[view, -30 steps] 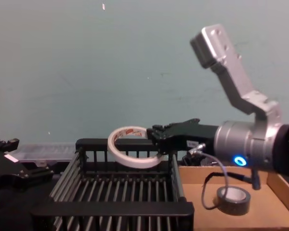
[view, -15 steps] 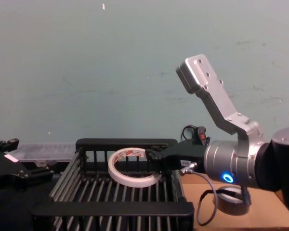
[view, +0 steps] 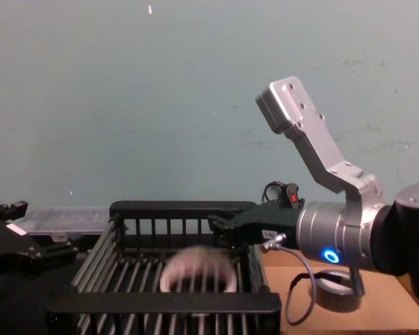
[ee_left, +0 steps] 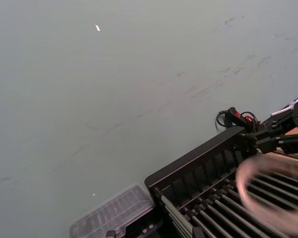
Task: Pick up the white tape and place it into the black box , Pick up the silver tape and place it into the brown box.
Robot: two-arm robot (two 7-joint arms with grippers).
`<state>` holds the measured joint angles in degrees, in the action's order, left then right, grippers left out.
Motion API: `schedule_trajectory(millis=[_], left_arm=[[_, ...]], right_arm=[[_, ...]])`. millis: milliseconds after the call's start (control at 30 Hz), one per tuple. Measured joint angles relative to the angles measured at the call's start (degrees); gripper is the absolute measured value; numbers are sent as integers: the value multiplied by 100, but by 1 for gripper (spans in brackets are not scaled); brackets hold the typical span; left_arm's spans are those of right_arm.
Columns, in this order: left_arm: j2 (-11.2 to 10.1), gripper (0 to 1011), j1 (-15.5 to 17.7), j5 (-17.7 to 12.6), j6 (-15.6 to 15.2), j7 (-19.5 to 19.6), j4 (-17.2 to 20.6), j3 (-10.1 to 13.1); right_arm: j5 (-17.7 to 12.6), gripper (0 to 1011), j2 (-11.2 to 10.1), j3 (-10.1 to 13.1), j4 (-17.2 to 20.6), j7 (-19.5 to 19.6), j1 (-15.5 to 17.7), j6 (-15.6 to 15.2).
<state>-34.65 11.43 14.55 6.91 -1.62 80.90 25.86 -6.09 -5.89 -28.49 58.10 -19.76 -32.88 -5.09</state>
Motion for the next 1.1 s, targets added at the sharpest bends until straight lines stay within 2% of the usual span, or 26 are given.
schedule_trajectory(millis=[200, 233, 333, 433, 533, 667, 767, 800, 933, 1100], left_arm=[[0, 1001, 0, 0, 0, 0, 0, 0], [0, 1001, 0, 0, 0, 0, 0, 0], [0, 1001, 0, 0, 0, 0, 0, 0], [0, 1001, 0, 0, 0, 0, 0, 0], [0, 1001, 0, 0, 0, 0, 0, 0], [0, 1001, 0, 0, 0, 0, 0, 0], [0, 1001, 0, 0, 0, 0, 0, 0], [0, 1001, 0, 0, 0, 0, 0, 0], [0, 1001, 0, 0, 0, 0, 0, 0], [0, 1001, 0, 0, 0, 0, 0, 0]], right_arm=[[-6, 343, -3, -2, 7, -3, 3, -1], [-7, 399, -3, -2, 9, -4, 4, -2], [-9, 458, -4, -2, 11, -6, 5, -3], [-10, 602, -6, -2, 12, -8, 7, -4], [-12, 658, -8, -2, 14, -9, 7, -6], [-14, 814, -9, -2, 17, -9, 7, -7], [-16, 868, -9, -2, 20, -9, 7, -7], [-17, 918, -9, -2, 20, -9, 7, -7], [-19, 1002, -9, -2, 20, -9, 7, -7], [-36, 1000, -32, 54, 132, -49, 69, 0]])
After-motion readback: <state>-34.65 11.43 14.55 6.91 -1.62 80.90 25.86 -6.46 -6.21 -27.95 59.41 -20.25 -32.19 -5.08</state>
